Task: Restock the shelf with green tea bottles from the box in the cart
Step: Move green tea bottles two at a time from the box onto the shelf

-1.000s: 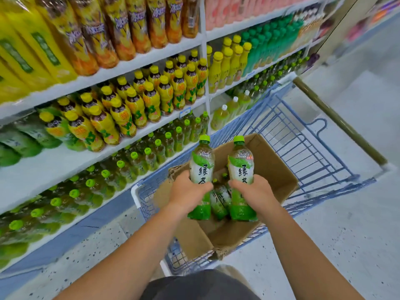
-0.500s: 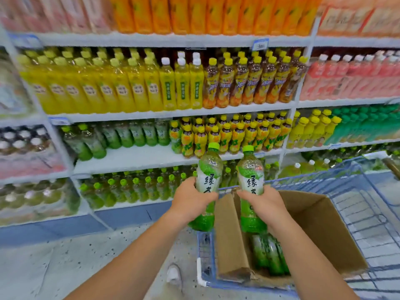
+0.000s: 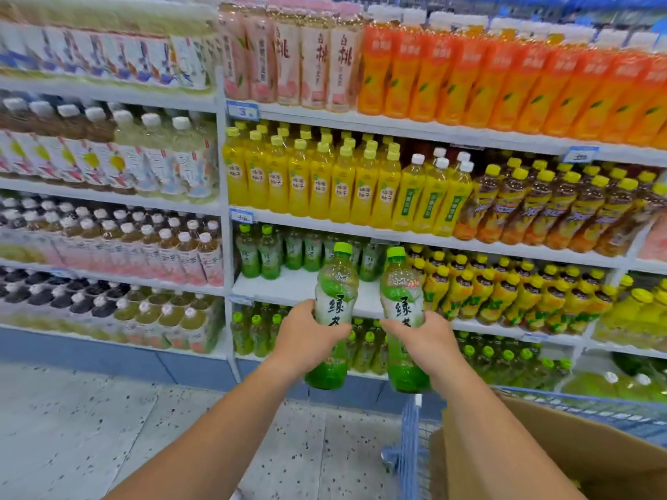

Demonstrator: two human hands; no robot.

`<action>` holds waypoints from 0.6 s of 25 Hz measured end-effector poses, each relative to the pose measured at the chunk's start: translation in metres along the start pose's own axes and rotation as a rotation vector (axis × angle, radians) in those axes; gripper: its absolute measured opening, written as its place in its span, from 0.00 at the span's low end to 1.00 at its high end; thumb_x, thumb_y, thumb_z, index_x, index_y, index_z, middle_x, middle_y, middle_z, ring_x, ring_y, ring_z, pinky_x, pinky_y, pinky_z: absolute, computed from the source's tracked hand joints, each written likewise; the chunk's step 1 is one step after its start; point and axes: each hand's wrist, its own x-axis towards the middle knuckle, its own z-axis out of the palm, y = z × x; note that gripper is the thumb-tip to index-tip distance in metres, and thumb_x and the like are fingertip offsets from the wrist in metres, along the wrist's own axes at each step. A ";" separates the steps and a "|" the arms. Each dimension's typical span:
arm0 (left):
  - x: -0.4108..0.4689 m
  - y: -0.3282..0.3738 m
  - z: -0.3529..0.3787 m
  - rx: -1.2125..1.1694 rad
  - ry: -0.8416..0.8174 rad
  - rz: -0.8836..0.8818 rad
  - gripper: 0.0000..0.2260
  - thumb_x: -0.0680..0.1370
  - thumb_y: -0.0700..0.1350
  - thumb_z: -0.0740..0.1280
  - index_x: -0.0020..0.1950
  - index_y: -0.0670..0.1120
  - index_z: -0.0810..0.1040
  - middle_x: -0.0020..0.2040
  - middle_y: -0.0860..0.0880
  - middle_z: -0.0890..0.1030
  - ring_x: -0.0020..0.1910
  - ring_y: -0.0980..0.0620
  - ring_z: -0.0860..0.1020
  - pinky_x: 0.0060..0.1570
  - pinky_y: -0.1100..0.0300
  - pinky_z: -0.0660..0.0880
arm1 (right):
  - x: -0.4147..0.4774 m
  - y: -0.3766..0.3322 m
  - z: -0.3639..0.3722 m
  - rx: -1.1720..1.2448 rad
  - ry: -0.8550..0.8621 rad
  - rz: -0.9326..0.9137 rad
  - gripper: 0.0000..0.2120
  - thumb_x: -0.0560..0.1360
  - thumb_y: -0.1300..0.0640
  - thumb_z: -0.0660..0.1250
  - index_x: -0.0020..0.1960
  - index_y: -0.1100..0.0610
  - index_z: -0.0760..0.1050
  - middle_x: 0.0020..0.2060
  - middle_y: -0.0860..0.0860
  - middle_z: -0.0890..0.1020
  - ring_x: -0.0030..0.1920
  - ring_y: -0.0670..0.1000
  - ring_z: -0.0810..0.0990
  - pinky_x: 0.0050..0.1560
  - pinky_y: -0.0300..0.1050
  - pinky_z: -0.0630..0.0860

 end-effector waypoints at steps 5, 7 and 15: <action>0.062 -0.036 -0.079 0.070 0.025 0.001 0.15 0.68 0.48 0.78 0.52 0.50 0.79 0.45 0.53 0.83 0.43 0.55 0.82 0.38 0.61 0.78 | 0.042 -0.035 0.098 -0.006 -0.011 -0.020 0.14 0.70 0.49 0.77 0.50 0.52 0.77 0.45 0.49 0.84 0.44 0.50 0.82 0.45 0.48 0.80; 0.090 -0.048 -0.105 0.075 0.017 -0.002 0.15 0.68 0.47 0.78 0.51 0.49 0.78 0.44 0.53 0.83 0.42 0.56 0.82 0.38 0.62 0.78 | 0.057 -0.047 0.132 0.015 -0.018 -0.017 0.13 0.72 0.51 0.76 0.46 0.51 0.73 0.43 0.48 0.81 0.41 0.47 0.78 0.40 0.45 0.74; 0.195 -0.074 -0.145 0.158 0.021 0.010 0.19 0.63 0.52 0.77 0.53 0.53 0.79 0.47 0.55 0.84 0.44 0.56 0.83 0.47 0.52 0.82 | 0.150 -0.068 0.228 -0.021 -0.032 0.013 0.16 0.68 0.48 0.77 0.51 0.51 0.76 0.45 0.48 0.83 0.43 0.48 0.81 0.42 0.46 0.77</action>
